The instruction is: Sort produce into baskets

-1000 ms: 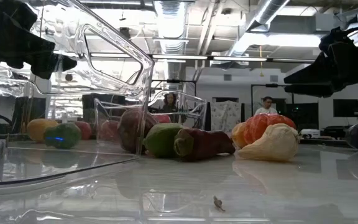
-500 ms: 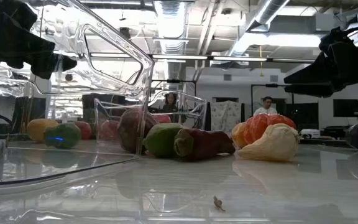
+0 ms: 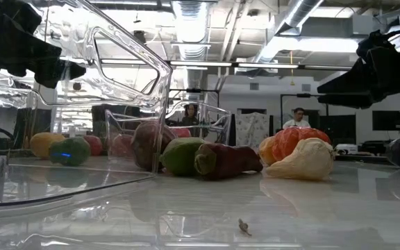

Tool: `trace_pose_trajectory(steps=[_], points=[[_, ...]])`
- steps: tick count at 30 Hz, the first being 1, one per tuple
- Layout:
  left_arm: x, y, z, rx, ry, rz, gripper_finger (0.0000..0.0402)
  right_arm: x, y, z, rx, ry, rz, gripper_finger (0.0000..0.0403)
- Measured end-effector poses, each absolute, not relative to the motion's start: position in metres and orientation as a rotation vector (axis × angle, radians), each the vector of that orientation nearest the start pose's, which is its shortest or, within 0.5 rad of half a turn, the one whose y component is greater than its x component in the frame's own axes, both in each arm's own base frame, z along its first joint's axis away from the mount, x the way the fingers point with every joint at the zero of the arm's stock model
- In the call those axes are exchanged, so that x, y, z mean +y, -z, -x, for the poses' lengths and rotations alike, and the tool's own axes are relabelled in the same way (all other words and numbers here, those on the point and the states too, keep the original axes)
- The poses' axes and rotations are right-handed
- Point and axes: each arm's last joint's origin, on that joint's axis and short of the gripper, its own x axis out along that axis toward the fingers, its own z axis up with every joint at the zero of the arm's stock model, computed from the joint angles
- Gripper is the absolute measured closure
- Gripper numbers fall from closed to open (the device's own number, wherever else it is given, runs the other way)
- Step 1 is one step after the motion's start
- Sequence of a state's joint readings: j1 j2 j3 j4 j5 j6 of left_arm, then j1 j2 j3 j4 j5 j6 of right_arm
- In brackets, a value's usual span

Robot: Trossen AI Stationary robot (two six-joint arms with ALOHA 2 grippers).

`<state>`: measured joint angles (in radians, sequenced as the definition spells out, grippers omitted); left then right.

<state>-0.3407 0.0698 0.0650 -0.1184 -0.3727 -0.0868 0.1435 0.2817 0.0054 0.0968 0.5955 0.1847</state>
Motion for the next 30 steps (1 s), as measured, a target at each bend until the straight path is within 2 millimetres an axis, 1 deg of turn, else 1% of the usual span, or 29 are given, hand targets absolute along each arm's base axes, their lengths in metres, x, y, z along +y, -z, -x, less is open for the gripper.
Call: trace_pose_trajectory(steps=[8, 14, 19, 25, 27, 30], points=[[-0.0221, -0.1692, -0.0939, 0.113, -0.037, 0.050, 0.0079, -0.0005, -0.1514, -0.1099, 0.127, 0.465, -0.115, 0.0046], [-0.0221, -0.1693, -0.0939, 0.111, -0.042, 0.138, 0.0079, -0.0006, -0.1514, -0.1099, 0.127, 0.465, -0.115, 0.0046], [-0.0222, -0.1696, -0.0940, 0.106, -0.040, 0.114, 0.0079, -0.0005, -0.1514, -0.1099, 0.127, 0.464, -0.115, 0.0046], [-0.0235, -0.1695, -0.0941, 0.111, 0.002, 0.206, 0.0079, -0.0007, -0.1529, -0.1102, 0.118, 0.465, -0.091, 0.0046], [-0.0236, -0.1696, -0.0941, 0.109, 0.003, 0.209, 0.0079, -0.0007, -0.1529, -0.1102, 0.110, 0.467, -0.125, 0.0046], [-0.0236, -0.1705, -0.0943, 0.097, 0.001, 0.222, 0.0079, -0.0007, -0.1528, -0.1102, 0.084, 0.473, -0.235, 0.0046]])
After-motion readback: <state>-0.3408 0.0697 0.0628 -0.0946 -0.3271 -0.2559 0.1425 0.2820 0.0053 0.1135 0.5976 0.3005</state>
